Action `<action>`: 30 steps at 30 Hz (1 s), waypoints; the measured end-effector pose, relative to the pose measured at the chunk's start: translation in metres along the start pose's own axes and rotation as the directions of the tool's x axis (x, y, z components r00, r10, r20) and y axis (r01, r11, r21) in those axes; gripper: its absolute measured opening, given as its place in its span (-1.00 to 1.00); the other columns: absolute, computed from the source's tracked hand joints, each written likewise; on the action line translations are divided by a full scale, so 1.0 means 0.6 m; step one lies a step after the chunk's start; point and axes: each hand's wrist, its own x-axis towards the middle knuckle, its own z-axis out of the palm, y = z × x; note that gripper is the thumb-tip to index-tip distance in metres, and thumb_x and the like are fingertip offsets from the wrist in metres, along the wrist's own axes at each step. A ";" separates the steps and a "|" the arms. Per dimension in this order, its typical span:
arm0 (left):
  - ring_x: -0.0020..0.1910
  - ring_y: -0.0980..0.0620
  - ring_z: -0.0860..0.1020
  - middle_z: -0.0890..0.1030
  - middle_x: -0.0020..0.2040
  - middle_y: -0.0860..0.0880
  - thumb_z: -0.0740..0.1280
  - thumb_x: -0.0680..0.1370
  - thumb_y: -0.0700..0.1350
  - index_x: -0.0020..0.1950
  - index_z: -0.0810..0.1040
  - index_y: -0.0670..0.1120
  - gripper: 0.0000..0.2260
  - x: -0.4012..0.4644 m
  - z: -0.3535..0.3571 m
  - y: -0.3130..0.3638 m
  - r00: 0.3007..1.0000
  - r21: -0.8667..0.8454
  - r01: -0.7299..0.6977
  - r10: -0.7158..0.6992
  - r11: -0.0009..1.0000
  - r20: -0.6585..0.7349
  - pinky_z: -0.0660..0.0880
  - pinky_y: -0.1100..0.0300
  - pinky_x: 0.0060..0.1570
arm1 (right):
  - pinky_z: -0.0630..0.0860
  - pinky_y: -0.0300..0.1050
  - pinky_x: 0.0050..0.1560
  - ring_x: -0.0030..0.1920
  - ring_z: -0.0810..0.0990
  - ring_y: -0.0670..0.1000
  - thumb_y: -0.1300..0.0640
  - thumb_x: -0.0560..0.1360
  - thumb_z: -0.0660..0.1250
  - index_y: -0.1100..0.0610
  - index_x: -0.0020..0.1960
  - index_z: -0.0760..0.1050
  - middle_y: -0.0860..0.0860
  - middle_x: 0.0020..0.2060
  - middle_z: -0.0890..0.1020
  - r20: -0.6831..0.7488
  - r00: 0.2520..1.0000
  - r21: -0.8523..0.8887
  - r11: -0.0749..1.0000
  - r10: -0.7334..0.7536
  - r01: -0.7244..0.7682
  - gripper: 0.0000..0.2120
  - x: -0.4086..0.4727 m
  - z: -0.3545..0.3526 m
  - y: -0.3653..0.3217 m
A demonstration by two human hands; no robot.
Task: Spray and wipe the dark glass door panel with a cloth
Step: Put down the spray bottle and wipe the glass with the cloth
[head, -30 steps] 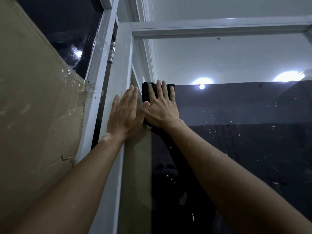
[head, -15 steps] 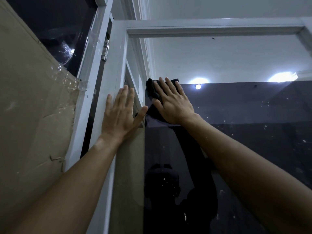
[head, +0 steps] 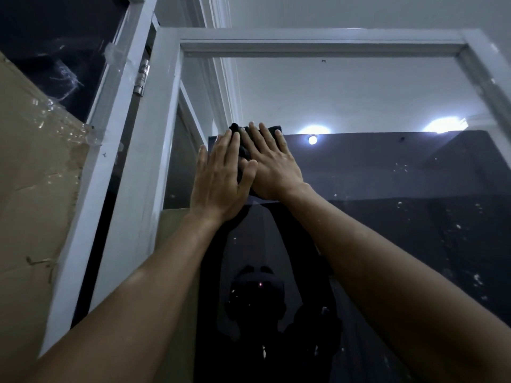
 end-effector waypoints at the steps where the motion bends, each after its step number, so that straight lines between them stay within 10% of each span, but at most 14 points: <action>1: 0.65 0.06 -0.01 0.08 0.67 -0.07 -0.19 0.60 0.27 0.66 0.05 -0.11 -0.28 0.004 0.009 0.011 1.000 -0.017 0.011 -0.011 1.000 0.006 -0.16 -0.04 0.62 | -0.27 0.12 0.62 0.64 -0.27 0.06 -0.14 0.69 -0.10 0.09 0.67 -0.22 0.06 0.66 -0.17 0.004 1.000 -0.008 1.000 -0.008 0.008 -0.35 -0.004 0.001 0.007; 20: 0.65 0.06 -0.05 0.07 0.67 -0.06 -0.28 0.58 0.33 0.65 0.12 -0.11 -0.22 -0.004 0.035 0.004 0.993 0.082 0.098 -0.103 0.992 0.059 -0.16 -0.01 0.62 | -0.28 0.05 0.62 0.65 -0.20 0.01 -0.11 0.71 -0.05 0.02 0.68 -0.12 0.01 0.67 -0.09 -0.029 0.995 0.028 0.995 0.096 -0.095 -0.40 -0.074 -0.028 0.212; 30: 0.65 0.04 -0.02 0.09 0.66 -0.08 -0.25 0.59 0.31 0.64 0.15 -0.12 -0.23 -0.003 0.033 0.005 0.993 0.099 0.100 -0.106 0.990 0.059 -0.13 -0.03 0.62 | -0.28 0.03 0.63 0.65 -0.24 -0.03 -0.27 0.50 -0.34 -0.02 0.68 -0.15 -0.02 0.67 -0.12 -0.012 0.986 0.026 0.986 0.165 -0.165 -0.22 -0.131 -0.046 0.341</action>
